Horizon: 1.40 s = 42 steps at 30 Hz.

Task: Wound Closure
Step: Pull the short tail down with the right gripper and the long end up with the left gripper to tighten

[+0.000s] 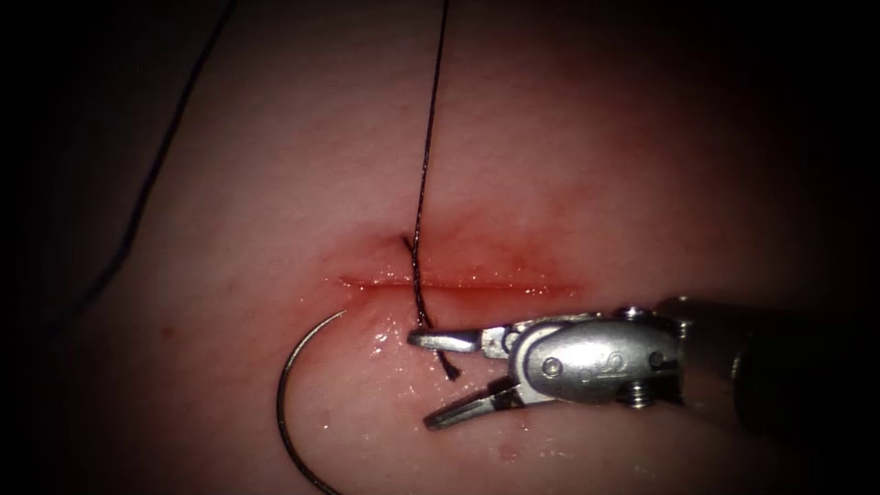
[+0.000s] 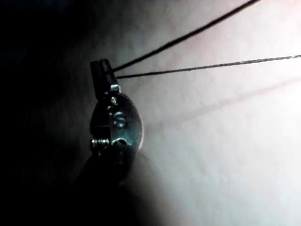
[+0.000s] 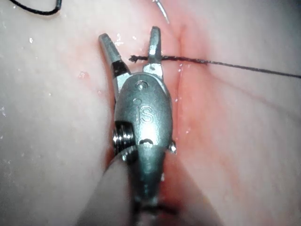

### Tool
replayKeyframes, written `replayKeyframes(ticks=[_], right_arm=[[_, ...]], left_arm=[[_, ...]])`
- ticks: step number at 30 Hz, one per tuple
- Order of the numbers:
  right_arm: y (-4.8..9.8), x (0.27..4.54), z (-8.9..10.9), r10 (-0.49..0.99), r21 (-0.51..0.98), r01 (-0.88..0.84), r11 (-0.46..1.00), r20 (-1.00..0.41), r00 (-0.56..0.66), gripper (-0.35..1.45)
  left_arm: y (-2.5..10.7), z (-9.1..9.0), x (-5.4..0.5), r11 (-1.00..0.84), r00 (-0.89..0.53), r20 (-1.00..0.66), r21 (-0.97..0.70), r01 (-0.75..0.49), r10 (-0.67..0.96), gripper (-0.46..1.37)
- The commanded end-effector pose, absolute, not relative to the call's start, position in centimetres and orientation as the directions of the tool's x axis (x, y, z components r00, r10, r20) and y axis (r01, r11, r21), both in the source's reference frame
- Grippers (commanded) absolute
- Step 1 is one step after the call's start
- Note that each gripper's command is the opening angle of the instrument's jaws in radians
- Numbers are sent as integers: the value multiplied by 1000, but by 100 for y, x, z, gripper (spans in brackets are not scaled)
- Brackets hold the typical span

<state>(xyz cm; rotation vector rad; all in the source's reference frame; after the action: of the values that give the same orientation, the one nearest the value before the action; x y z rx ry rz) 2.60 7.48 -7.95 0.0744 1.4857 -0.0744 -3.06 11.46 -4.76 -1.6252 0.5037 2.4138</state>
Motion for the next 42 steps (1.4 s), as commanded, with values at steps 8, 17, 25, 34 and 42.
replayKeyframes(ticks=[8, 17, 25, 34, 42], right_arm=[[763, 255, -789, -43, -35, 88, 996, -995, 90, 126], [769, 250, -781, -59, -51, 85, 995, -994, 96, 124], [762, 261, -772, -69, -60, 85, 995, -992, 102, 112], [766, 260, -772, -80, -71, 87, 994, -991, 107, -35], [761, 256, -773, 250, 262, 57, 963, -955, 161, -35]], left_arm=[[1144, -477, -302, -928, -381, -924, 170, -332, -33, -35], [1144, -477, -302, -928, -381, -924, 170, -332, -33, -35], [1141, -478, -303, -928, -378, -925, 165, -334, -28, -35], [1136, -479, -299, -930, -376, -926, 164, -330, -30, -35], [1136, -479, -299, -930, -376, -926, 164, -329, -30, -35]])
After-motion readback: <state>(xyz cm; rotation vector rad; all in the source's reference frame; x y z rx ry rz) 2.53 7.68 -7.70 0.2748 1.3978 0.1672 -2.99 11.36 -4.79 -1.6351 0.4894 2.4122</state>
